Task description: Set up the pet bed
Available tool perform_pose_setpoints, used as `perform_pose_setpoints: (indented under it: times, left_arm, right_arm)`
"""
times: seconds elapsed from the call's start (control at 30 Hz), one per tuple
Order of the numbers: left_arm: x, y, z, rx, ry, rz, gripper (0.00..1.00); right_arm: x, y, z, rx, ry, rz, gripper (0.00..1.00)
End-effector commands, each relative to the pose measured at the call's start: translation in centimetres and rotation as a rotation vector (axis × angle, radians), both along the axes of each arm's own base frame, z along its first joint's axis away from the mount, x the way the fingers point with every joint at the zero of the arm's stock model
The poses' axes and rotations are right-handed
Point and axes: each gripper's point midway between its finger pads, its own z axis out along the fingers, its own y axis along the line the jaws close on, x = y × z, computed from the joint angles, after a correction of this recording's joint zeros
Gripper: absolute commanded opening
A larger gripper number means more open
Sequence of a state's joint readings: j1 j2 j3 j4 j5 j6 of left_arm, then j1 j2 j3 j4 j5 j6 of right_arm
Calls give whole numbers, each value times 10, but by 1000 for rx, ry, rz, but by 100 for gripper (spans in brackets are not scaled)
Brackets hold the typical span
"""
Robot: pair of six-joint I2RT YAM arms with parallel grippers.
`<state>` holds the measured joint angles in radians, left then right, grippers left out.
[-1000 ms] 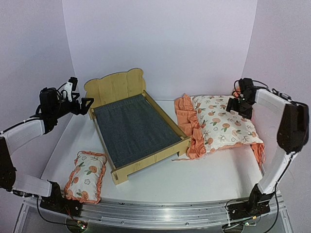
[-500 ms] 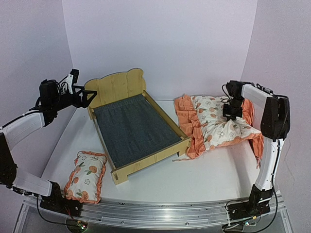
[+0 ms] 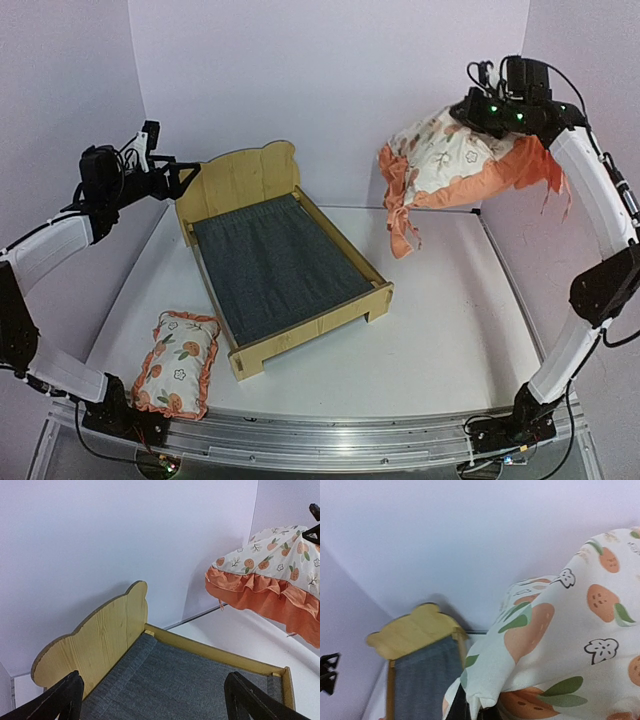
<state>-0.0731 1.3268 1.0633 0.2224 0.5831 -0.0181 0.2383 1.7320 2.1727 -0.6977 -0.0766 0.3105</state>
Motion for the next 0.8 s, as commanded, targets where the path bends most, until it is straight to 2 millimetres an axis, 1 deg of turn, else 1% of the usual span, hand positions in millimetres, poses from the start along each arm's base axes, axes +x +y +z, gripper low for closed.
perform_pose_setpoints:
  times: [0.0,0.07,0.1,0.17,0.23,0.3,0.37,0.43,0.47,0.5,0.53,0.57,0.6,0.67,0.73,0.77]
  left_arm:
    - [4,-1,49,-37,-110,-2,100]
    - [7,1,60,-40,-131,11,100]
    - [7,2,66,-40,-145,19,100]
    - [8,4,77,-40,-169,34,100]
    - [10,7,81,-37,-179,53,100]
    - [13,10,77,-22,-173,75,100]
    - [19,15,63,0,-134,113,100]
    - [26,19,37,34,-60,143,100]
    - [29,21,22,62,-20,151,100]
    - [31,22,5,90,29,156,100]
    - [31,23,-15,117,86,158,100]
    - [30,24,-35,138,150,157,100]
    - [28,24,-52,161,200,150,100]
    - [21,22,-86,208,298,120,100]
    - [14,23,-112,261,364,98,99]
    - [11,24,-124,287,396,90,100]
  right_arm:
    - [-25,100,66,177,-219,315,0]
    - [-36,135,67,212,-238,390,0]
    - [-40,152,64,229,-238,417,0]
    - [-48,187,50,257,-220,462,0]
    - [-50,219,17,251,-166,469,0]
    - [-58,252,-23,214,-105,486,0]
    - [-64,278,-75,151,-25,477,0]
    - [-82,305,-116,96,45,514,0]
    - [-92,316,-137,67,85,540,10]
    - [-101,325,-156,40,125,568,27]
    - [-109,329,-171,17,164,595,46]
    - [-114,328,-181,-8,200,606,56]
    - [-117,324,-187,-35,218,606,62]
    - [-116,302,-192,-136,216,552,76]
    - [-106,271,-189,-249,186,455,83]
    - [-100,252,-190,-291,199,403,85]
